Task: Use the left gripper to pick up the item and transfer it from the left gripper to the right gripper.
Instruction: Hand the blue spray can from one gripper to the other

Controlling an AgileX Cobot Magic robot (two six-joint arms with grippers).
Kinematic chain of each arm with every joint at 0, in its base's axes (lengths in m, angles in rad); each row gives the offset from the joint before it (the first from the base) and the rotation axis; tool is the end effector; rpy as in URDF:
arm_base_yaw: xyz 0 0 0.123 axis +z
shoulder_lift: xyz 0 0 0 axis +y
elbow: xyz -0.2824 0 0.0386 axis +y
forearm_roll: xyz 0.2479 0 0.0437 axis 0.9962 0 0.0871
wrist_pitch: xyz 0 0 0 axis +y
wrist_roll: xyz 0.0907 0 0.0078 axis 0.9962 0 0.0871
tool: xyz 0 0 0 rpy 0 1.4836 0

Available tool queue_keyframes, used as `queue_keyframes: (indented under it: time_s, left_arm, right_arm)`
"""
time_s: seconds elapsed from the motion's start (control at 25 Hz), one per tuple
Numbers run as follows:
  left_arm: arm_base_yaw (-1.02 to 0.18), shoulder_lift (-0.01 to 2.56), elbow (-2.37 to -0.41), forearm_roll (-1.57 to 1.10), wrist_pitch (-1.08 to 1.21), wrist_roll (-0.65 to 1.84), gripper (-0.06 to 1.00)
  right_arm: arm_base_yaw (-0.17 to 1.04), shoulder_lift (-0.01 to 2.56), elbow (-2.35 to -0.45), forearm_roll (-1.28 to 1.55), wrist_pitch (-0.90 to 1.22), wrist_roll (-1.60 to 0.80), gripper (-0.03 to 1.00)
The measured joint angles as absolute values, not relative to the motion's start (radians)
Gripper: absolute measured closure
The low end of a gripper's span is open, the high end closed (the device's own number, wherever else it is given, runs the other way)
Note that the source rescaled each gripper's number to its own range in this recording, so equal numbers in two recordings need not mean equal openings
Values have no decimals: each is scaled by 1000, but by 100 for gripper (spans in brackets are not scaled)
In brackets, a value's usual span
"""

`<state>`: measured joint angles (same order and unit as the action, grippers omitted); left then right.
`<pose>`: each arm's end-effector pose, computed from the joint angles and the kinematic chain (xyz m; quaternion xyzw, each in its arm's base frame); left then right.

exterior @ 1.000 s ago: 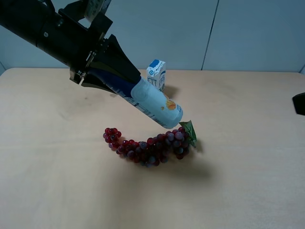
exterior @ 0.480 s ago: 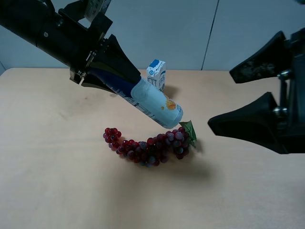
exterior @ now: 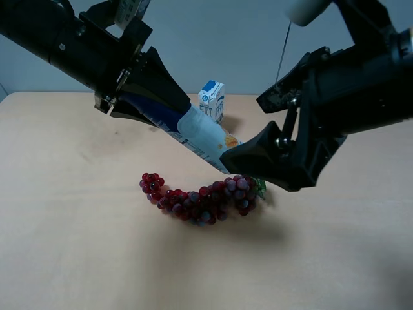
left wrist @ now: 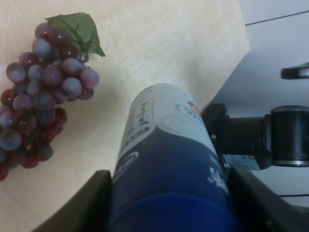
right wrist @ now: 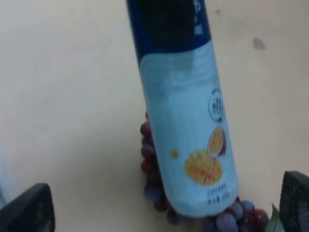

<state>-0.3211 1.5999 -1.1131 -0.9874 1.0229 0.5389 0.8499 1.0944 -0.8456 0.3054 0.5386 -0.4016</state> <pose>0.2768 -0.1605 0.2689 0.1696 0.8883 -0.4121 0.1107 0.1384 0.1788 0.3163 -0.4556 0.7765 0.2153 0.3784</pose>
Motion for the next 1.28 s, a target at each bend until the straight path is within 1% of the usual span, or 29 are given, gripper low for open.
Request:
queue_keyframes:
  time_s: [0.56,1.28]
  left_arm:
    - [-321,1600,-1113,-1026,1023,550,94]
    - [-321,1600,-1113,-1061,1023,561,94]
  right_arm:
    - [850,1247,-846,305,372,-428,-3]
    - [850,1367,-846,307,275,-429,-3]
